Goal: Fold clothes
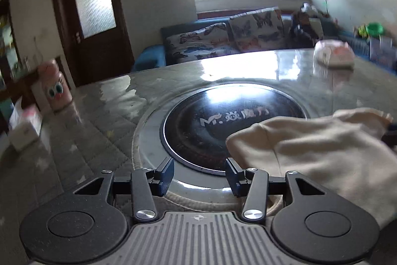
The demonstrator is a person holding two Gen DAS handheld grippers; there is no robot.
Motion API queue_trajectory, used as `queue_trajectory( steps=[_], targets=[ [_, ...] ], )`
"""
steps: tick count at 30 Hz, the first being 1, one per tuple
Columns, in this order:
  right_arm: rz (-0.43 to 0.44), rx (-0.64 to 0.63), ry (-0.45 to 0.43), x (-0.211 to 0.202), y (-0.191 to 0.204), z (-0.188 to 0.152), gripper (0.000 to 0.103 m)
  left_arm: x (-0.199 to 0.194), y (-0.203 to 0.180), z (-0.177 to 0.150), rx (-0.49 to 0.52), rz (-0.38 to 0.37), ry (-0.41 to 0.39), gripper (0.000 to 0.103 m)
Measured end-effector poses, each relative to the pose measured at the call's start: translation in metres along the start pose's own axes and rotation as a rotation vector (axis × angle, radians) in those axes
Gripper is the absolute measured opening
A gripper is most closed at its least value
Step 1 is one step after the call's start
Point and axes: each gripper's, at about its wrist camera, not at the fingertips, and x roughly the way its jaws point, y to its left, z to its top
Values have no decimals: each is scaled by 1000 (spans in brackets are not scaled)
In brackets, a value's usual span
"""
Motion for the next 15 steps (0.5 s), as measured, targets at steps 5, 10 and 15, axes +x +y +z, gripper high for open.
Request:
queue_trajectory(
  steps=[5,10,15],
  targets=[
    [-16,-25,-2,-3,7,6,40,-26,-4,10,-51,-127,-48,47],
    [16,-64,-27,-7,20,21,40,-28,-25,11,-28,-289,-54,47],
    [56,-94,-18,8,33,34,40,-7,-35,0,23,-299,5,47]
  ],
)
